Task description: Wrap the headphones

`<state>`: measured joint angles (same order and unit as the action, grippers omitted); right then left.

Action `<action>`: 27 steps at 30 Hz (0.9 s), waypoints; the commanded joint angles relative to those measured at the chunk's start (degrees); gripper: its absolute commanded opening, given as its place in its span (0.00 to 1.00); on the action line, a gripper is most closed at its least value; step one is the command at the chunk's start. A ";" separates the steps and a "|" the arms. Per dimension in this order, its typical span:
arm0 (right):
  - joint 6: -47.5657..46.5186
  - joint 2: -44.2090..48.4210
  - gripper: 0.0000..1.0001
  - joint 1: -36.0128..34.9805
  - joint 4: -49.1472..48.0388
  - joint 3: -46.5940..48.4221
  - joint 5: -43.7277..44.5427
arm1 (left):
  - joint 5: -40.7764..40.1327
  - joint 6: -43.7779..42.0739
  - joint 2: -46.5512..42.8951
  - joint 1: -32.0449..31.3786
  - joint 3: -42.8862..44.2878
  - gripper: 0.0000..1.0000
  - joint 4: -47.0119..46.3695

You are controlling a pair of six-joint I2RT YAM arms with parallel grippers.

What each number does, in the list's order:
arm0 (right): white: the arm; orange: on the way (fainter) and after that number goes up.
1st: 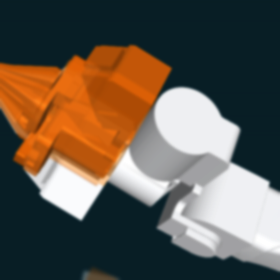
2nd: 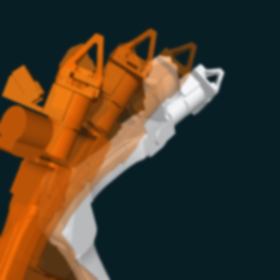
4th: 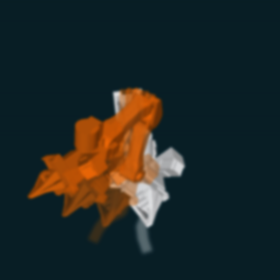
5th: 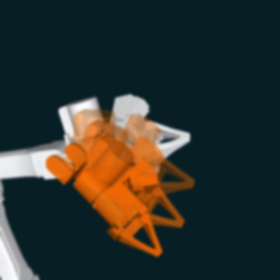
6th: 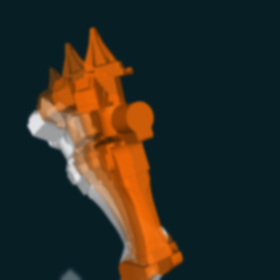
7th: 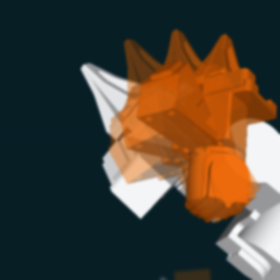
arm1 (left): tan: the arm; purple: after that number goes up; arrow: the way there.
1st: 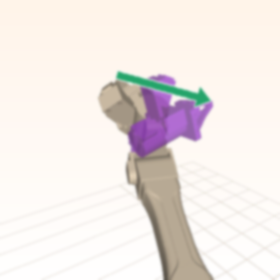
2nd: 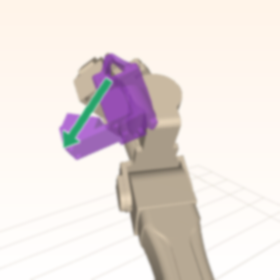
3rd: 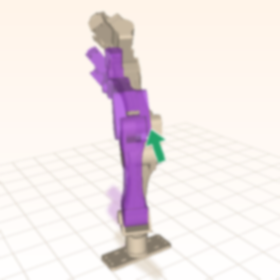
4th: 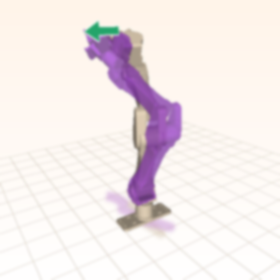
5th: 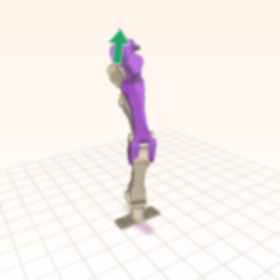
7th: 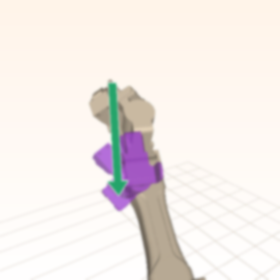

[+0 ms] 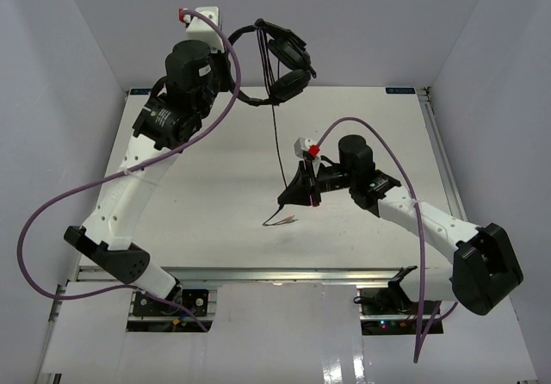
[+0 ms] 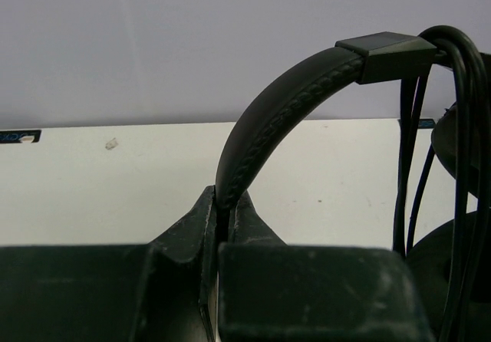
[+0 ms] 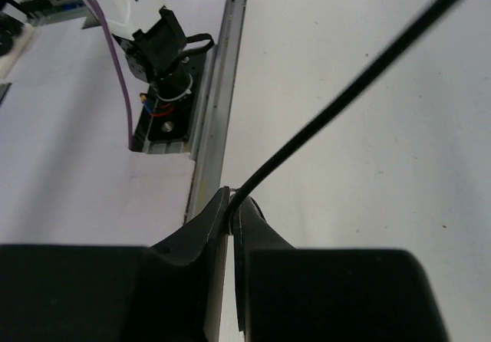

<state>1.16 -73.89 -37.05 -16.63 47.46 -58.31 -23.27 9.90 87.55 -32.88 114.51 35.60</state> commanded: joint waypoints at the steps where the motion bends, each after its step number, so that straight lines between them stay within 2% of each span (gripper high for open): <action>1: -13.01 2.07 0.08 -0.46 19.15 6.35 7.50 | -4.59 -1.75 -3.74 2.70 -4.27 0.00 -5.95; 7: -25.78 3.54 0.08 -3.74 36.12 14.83 21.71 | -7.11 -4.67 -2.10 4.63 -10.46 0.00 -8.55; 12: -34.96 4.49 0.08 -6.48 42.96 21.98 36.13 | -7.67 -6.10 -0.70 4.79 -17.23 0.00 -10.70; 20: -44.56 3.23 0.08 -8.95 42.34 30.57 55.69 | -4.56 -2.92 0.82 4.84 -30.77 0.00 -12.30; 27: -52.59 2.43 0.08 -10.29 35.06 29.30 68.90 | -0.15 -2.31 -0.86 4.20 -38.97 0.00 -12.62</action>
<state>-44.29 -71.91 -46.37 25.50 75.74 -0.78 -25.16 7.23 89.75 -28.68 78.21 26.37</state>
